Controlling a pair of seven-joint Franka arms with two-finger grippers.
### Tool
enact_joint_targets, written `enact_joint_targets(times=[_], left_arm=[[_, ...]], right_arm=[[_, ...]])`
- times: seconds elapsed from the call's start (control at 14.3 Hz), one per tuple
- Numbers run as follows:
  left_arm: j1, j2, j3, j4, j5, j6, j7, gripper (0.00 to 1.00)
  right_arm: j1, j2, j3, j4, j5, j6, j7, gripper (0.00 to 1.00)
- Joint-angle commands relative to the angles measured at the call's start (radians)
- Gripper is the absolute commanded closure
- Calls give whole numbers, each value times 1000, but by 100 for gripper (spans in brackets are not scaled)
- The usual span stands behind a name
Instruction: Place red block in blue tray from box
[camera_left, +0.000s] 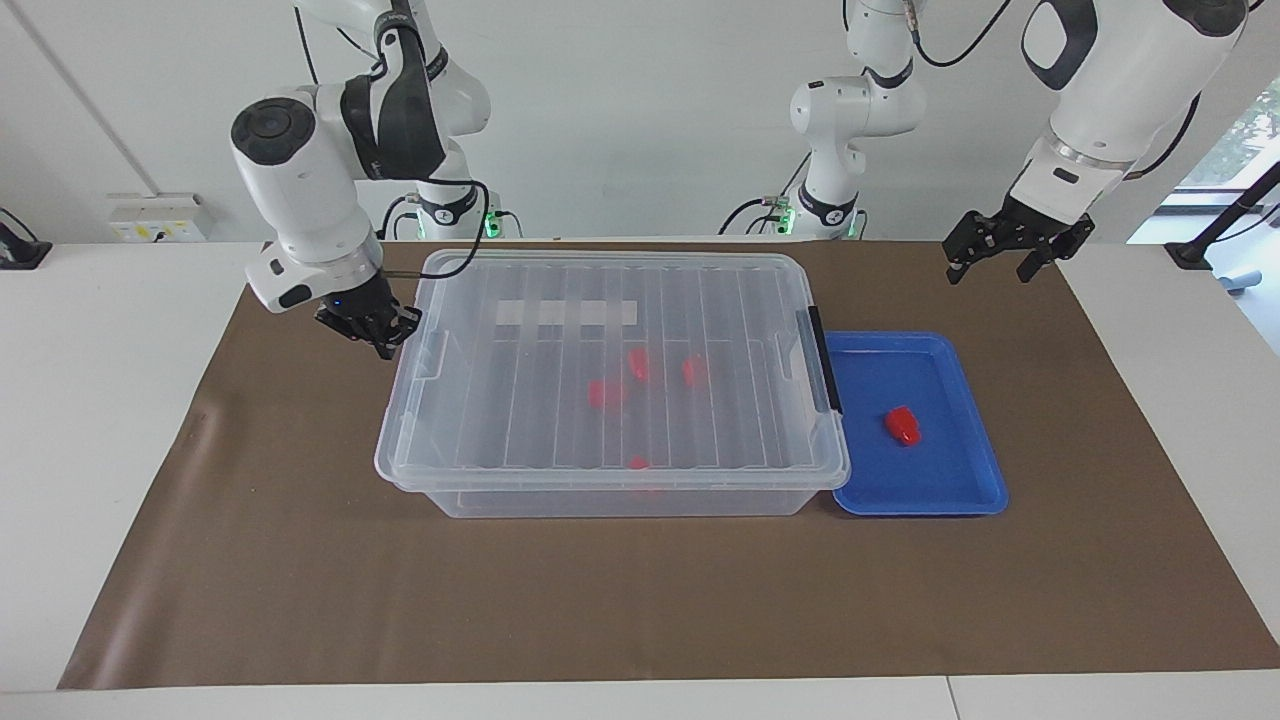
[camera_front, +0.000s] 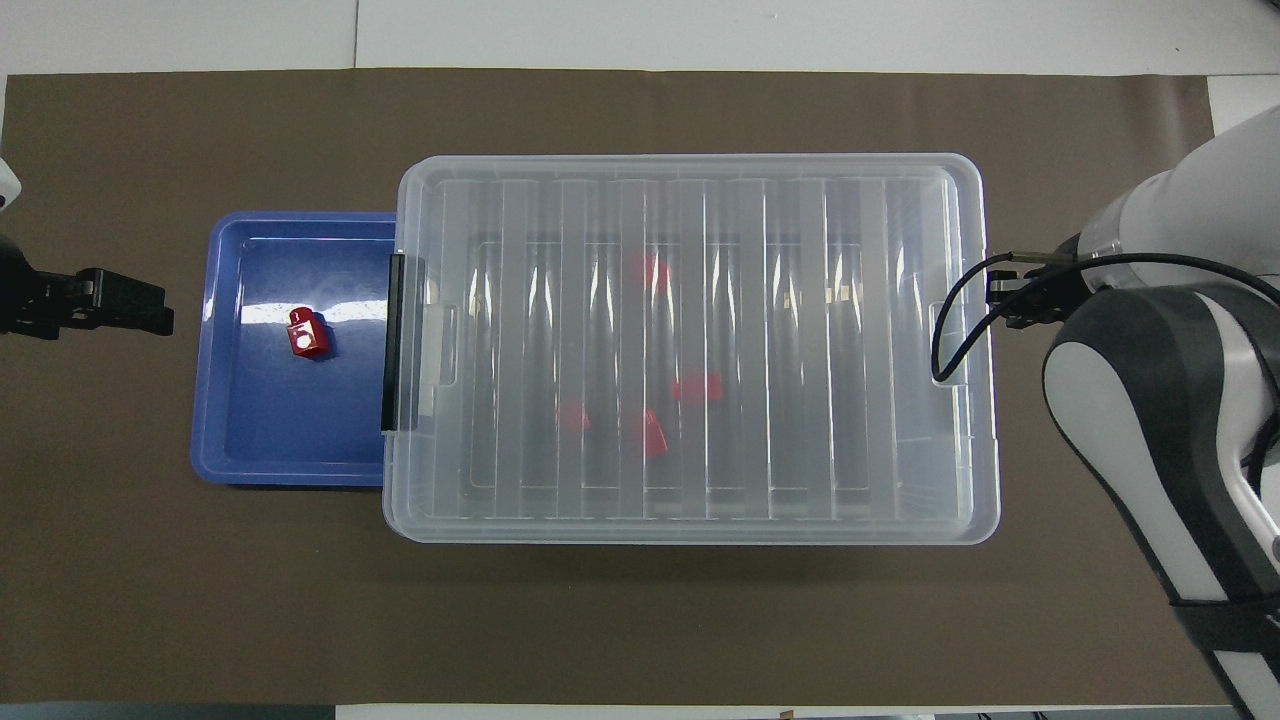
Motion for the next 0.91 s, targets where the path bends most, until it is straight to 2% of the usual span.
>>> enact_joint_targets(times=[0.0, 0.07, 0.14, 0.21, 0.28, 0.42, 0.84], left_arm=[[16, -23, -3, -6, -20, 0, 23, 0], [16, -21, -3, -1, -20, -4, 23, 0], [15, -17, -3, 11, -20, -12, 28, 0], [15, -12, -3, 28, -20, -30, 36, 0], [15, -7, -3, 48, -20, -46, 46, 0], [16, 11, -3, 78, -19, -73, 49, 0], [16, 5, -3, 76, -19, -75, 51, 0]], right_arm=[[-8, 12, -11, 99, 7, -147, 13, 100], [-9, 9, -13, 121, 7, -188, 12, 97], [-20, 8, -20, 152, 6, -233, 1, 79], [-20, 4, -40, 178, 6, -260, -34, 48], [-20, -9, -72, 189, 6, -271, -90, 0], [-9, -44, -132, 192, 7, -303, -147, 0], [-11, -48, -177, 178, 9, -260, -192, 0]])
